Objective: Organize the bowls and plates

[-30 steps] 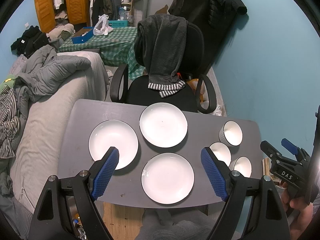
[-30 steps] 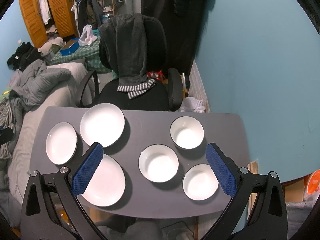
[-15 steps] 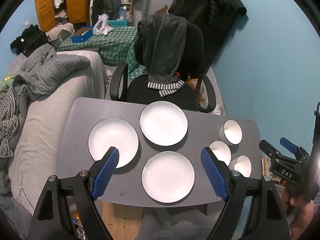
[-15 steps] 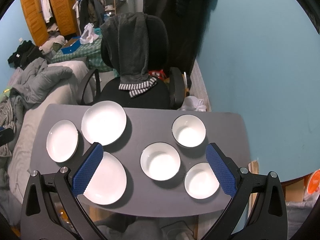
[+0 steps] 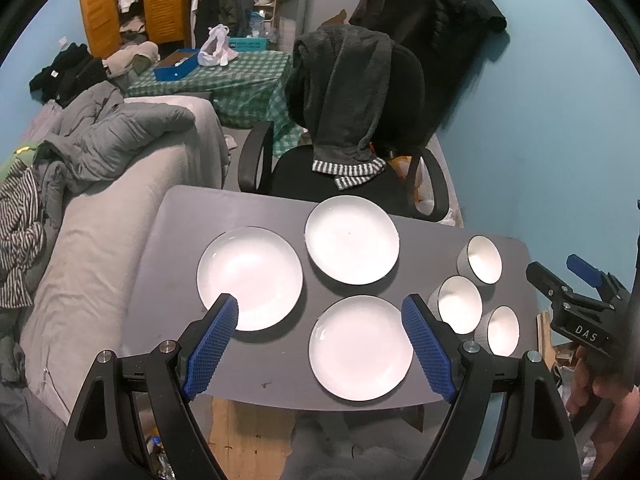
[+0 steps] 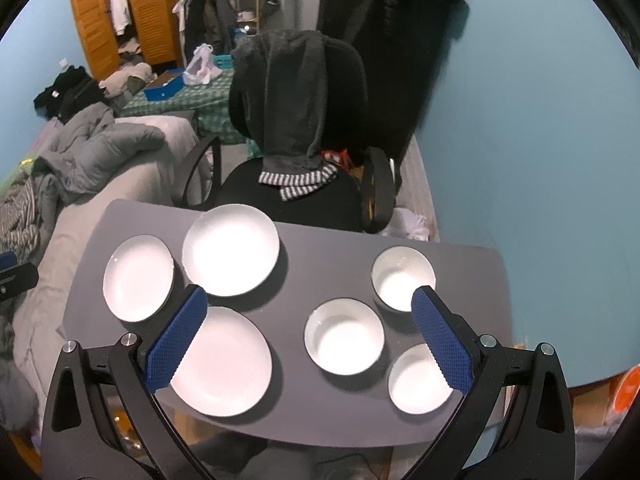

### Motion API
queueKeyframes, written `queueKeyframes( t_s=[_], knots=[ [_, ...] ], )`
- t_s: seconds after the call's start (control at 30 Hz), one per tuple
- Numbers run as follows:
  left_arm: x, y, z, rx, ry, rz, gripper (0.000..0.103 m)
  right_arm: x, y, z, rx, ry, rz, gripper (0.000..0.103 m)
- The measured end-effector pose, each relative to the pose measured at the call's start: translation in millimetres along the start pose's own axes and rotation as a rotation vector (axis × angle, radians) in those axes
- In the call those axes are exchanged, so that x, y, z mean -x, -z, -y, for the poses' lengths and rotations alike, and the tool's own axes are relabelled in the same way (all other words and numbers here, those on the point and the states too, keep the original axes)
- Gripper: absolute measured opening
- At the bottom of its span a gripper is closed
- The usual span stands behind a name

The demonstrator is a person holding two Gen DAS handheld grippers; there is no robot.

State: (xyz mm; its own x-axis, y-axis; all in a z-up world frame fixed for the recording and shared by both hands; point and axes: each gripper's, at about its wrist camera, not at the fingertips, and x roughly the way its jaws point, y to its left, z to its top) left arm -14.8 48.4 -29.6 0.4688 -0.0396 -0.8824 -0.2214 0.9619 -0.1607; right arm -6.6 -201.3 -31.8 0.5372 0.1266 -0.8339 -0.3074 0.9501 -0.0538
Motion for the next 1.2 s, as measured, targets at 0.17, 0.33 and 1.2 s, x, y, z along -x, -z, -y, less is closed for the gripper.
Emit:
queueKeyframes(
  t_s=[0.17,0.33,1.2],
  knots=[
    [-5.4,6.1,-19.1,0.019,0.005,-0.004,0.085,-8.4,-1.3,-13.0,0.033,-0.019,-0.006,0.101],
    [-12.0,11.4,-33.2,0.013,-0.004,-0.004,0.085,-17.8,-1.8,-23.0,0.011,-0.073,0.0,0.101],
    [-100.3,70.7,-70.8,0.034,0.036,-0.068,0.085,-104.3,41.5,-47.2,0.039,-0.111,-0.132,0.101]
  ],
)
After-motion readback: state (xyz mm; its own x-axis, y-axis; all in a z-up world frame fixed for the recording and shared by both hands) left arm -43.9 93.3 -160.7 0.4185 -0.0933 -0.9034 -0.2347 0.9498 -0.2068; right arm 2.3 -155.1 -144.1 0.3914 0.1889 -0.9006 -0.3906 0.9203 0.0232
